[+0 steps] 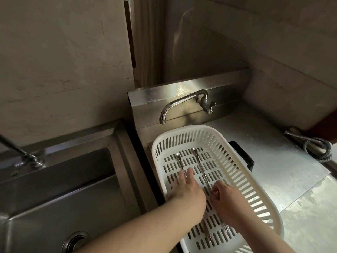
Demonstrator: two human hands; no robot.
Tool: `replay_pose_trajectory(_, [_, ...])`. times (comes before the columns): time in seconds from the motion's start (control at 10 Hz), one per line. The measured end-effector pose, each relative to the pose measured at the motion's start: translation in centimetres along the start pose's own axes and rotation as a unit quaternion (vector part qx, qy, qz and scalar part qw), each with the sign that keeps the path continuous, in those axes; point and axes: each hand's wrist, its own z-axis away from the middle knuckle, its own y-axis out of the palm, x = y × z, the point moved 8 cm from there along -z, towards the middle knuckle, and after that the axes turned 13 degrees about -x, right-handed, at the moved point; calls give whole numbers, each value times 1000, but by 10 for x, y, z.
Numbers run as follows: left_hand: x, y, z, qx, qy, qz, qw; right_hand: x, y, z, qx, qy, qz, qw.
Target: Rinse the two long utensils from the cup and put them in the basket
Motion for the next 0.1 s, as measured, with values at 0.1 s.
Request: replay_pose_trajectory(0.1, [-2,-38,11,-141,81,35,986,3,-5,3,-9,-1,-9,1000])
